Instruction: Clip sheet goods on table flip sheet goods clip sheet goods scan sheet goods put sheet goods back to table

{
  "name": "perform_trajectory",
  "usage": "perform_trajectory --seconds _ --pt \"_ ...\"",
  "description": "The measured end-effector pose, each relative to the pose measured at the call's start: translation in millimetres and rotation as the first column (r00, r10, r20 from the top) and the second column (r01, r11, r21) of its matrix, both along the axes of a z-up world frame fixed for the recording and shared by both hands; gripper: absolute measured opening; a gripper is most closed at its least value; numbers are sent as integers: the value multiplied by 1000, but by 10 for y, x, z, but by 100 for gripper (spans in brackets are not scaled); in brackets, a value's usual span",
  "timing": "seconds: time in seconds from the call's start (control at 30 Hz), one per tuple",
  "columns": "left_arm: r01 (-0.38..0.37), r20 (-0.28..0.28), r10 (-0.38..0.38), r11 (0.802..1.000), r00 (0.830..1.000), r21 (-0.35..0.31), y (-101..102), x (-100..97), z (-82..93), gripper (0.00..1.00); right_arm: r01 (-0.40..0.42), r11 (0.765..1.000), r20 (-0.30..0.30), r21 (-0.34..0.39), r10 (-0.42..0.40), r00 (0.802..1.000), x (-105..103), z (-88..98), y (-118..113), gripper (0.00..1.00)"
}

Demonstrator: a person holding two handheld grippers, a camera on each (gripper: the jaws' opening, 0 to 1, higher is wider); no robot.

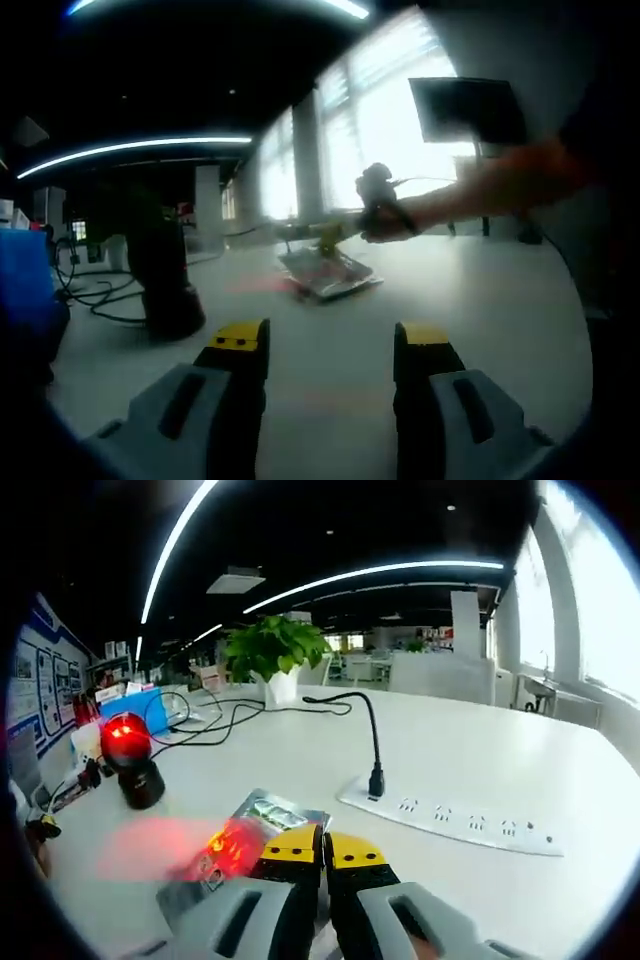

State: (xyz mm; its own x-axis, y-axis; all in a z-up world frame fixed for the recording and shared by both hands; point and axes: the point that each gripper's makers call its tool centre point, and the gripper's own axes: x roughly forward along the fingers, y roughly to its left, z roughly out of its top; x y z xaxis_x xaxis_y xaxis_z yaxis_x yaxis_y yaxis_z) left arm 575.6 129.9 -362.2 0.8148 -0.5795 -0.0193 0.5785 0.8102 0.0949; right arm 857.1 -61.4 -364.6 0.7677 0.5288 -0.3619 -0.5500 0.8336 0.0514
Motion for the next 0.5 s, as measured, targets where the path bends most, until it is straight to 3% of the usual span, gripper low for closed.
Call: perform_trajectory --seconds 0.1,0.5 --pt "1 -1 -1 1000 1000 2 -5 -3 0 43 3 999 6 -48 -3 1000 28 -65 -12 0" --pt "1 -3 -1 1000 1000 3 -6 -3 -8 42 33 992 14 -122 -31 999 37 -230 -51 0"
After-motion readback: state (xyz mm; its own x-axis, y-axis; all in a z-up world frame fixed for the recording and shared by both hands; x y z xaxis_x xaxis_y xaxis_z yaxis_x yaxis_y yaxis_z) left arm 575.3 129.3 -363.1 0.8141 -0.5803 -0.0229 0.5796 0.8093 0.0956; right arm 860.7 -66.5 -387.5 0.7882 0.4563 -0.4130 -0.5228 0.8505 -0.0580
